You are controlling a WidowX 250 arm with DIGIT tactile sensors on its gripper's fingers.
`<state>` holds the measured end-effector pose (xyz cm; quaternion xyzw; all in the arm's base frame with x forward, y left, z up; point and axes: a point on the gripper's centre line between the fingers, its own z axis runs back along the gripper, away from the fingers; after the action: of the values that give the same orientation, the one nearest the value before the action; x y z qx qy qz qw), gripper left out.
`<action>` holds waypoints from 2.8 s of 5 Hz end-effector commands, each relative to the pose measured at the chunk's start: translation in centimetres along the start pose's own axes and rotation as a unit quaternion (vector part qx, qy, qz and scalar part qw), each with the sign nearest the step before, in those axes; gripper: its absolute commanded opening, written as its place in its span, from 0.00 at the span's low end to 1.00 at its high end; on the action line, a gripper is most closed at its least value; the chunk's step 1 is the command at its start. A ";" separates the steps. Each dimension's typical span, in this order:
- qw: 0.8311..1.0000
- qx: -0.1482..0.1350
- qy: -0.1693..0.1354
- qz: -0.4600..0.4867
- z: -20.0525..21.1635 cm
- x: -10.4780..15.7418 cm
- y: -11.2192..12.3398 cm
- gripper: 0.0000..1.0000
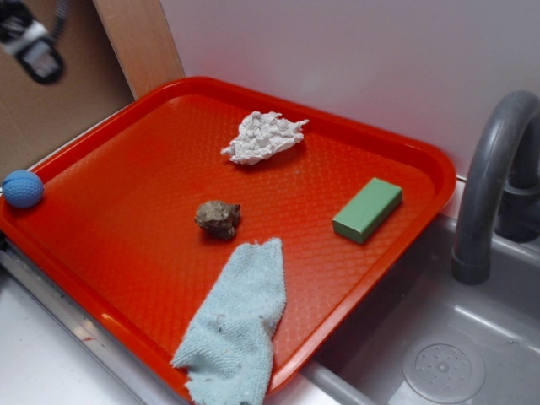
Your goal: Grab the rock.
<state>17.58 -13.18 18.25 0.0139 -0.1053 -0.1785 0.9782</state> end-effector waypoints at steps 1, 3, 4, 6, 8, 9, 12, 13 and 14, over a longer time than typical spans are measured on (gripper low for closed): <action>0.993 -0.048 -0.024 -0.108 -3.4 2.7 -4.2 1.00; 0.981 -0.058 -0.005 -0.185 -5.3 3.9 -8.8 1.00; 0.978 -0.053 0.021 -0.199 -7.1 3.7 -10.2 1.00; 0.979 -0.029 0.078 -0.187 -10.6 3.7 -10.1 1.00; 0.972 -0.024 0.108 -0.208 -12.9 3.4 -11.2 1.00; 0.971 -0.019 0.116 -0.211 -13.2 3.4 -11.7 1.00; 0.971 0.018 0.148 -0.187 -13.3 2.9 -10.4 0.00; 0.981 0.013 0.140 -0.134 -11.2 3.3 -8.8 0.00; 0.991 -0.035 0.123 -0.050 -8.5 3.5 -6.2 0.00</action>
<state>20.86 -19.87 8.45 0.0239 0.0526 -0.2246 0.9727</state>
